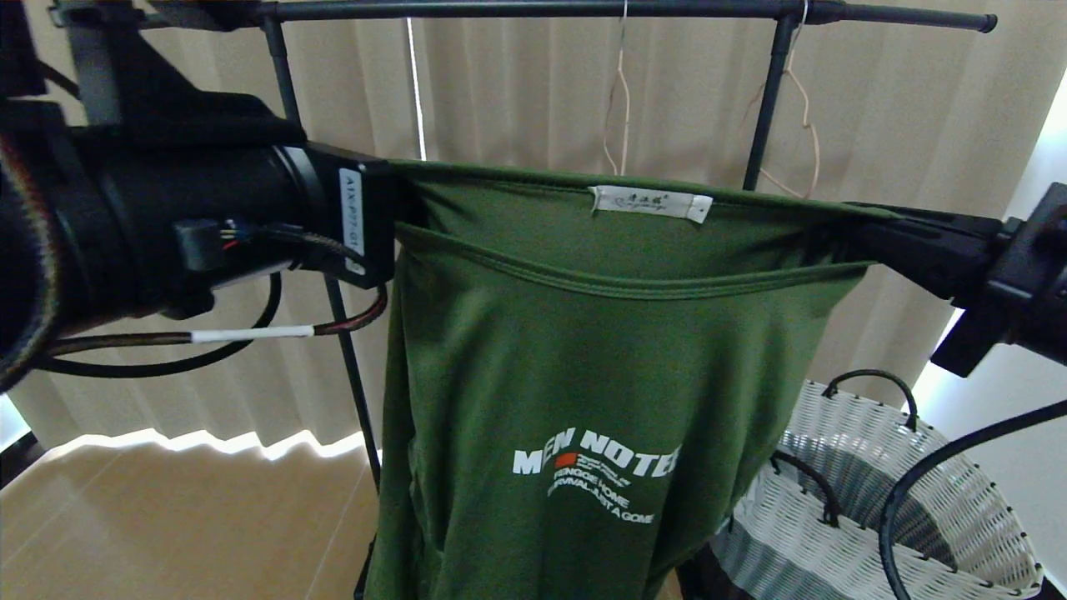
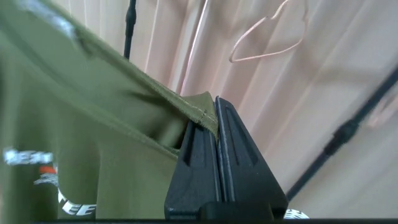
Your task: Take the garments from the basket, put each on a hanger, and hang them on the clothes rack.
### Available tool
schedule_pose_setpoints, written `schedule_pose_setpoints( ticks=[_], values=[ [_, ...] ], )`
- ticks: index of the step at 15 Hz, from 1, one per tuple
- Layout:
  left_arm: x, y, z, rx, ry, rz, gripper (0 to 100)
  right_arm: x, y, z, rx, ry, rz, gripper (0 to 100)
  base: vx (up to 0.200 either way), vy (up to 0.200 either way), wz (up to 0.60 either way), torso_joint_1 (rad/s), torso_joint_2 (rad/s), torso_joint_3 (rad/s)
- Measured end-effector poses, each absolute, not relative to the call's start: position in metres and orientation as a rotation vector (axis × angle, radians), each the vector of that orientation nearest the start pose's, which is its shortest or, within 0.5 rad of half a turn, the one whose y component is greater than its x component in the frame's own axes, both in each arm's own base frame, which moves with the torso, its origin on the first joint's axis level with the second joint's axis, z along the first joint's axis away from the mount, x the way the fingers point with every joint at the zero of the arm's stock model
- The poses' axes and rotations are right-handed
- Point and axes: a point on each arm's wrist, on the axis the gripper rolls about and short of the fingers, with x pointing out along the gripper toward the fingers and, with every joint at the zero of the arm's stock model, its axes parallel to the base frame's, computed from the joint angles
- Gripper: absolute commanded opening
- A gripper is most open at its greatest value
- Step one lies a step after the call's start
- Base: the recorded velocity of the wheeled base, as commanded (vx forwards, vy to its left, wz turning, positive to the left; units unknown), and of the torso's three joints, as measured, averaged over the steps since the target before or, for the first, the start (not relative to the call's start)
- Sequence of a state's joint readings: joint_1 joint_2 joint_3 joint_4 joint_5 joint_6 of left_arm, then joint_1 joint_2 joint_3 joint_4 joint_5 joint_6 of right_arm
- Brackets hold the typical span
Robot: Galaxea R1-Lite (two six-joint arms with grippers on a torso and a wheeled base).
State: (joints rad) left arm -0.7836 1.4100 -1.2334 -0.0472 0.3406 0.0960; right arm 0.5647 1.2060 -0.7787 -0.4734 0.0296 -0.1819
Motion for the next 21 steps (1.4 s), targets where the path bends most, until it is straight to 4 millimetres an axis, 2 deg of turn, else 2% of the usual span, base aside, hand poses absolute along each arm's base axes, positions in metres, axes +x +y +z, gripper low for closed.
schedule_pose_setpoints(
  ticks=[4,7,9,11,13,16,21],
  values=[
    [0.204,-0.190,0.325,0.095,0.089,-0.438,0,0.129,0.084,0.281,-0.163,-0.103,0.605,0,0.000,0.000,0.00,0.000,0.00,0.000],
    [0.221,-0.206,0.313,0.080,0.103,-0.436,0,0.109,0.077,0.280,-0.166,-0.113,0.755,0,0.000,0.000,0.00,0.000,0.00,0.000],
    [0.227,-0.212,0.305,0.089,0.119,-0.436,0,0.098,0.070,0.279,-0.168,-0.108,0.786,0,0.000,0.000,0.00,0.000,0.00,0.000],
    [0.229,-0.212,0.302,0.091,0.130,-0.431,0,0.095,0.069,0.283,-0.167,-0.124,0.783,0,0.000,0.000,0.00,0.000,0.00,0.000],
    [0.227,-0.207,0.301,0.091,0.135,-0.424,0,0.102,0.071,0.288,-0.166,-0.130,0.771,0,0.000,0.000,0.00,0.000,0.00,0.000],
    [0.212,-0.187,0.298,0.098,0.149,-0.413,0,0.124,0.081,0.298,-0.168,-0.121,0.743,0,0.000,0.000,0.00,0.000,0.00,0.000],
    [0.168,-0.144,0.293,0.090,0.149,-0.505,0,0.175,0.109,0.312,-0.165,-0.131,0.730,0,0.000,0.000,0.00,0.000,0.00,0.000]
  ],
)
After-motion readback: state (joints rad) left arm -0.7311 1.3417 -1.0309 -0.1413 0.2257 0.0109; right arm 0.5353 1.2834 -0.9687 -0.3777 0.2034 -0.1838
